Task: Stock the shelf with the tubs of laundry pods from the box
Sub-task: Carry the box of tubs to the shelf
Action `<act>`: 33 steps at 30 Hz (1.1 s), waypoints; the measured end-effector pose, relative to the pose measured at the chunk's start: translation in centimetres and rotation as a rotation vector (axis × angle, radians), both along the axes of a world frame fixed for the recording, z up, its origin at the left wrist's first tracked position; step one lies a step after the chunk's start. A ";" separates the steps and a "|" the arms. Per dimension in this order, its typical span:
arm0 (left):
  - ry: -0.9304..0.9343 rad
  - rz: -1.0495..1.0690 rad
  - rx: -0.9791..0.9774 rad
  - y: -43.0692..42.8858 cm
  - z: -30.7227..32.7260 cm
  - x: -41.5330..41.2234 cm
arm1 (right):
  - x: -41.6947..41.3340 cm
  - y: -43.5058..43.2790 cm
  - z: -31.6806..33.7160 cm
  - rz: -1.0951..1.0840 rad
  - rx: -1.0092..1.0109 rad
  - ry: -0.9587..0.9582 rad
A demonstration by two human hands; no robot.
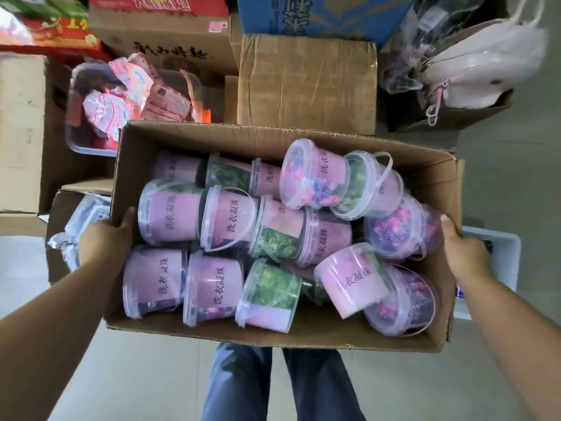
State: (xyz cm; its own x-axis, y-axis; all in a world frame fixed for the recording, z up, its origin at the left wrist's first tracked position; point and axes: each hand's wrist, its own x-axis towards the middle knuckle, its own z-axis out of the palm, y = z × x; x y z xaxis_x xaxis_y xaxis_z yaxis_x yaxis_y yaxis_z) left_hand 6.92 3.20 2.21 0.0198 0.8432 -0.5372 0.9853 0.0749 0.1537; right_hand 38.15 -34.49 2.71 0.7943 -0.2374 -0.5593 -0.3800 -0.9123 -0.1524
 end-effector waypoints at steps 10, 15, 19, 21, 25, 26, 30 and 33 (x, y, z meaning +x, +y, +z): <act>-0.017 -0.101 0.049 -0.1 0.8 -0.1 | 1.3 1.3 0.1 0.151 -0.053 -0.096; -0.025 -0.161 0.096 0.0 1.6 0.0 | 0.6 0.2 1.5 0.184 -0.026 -0.181; 0.007 -0.204 0.114 -0.4 3.5 0.4 | -0.6 -2.3 3.4 0.137 -0.012 -0.248; -0.010 -0.219 0.112 -1.1 5.3 1.0 | -1.5 -3.7 5.4 0.086 -0.002 -0.260; -0.061 -0.315 0.078 -2.7 9.6 2.4 | -4.3 -7.0 11.0 -0.066 0.008 -0.279; -0.083 -0.360 0.062 -3.2 10.7 2.8 | -5.4 -8.0 12.5 -0.108 -0.005 -0.286; -0.148 -0.582 0.067 -4.8 14.5 4.7 | -10.9 -12.3 17.5 -0.287 -0.029 -0.317; -0.219 -0.728 0.042 -5.7 16.5 5.6 | -17.2 -15.5 20.2 -0.454 -0.044 -0.323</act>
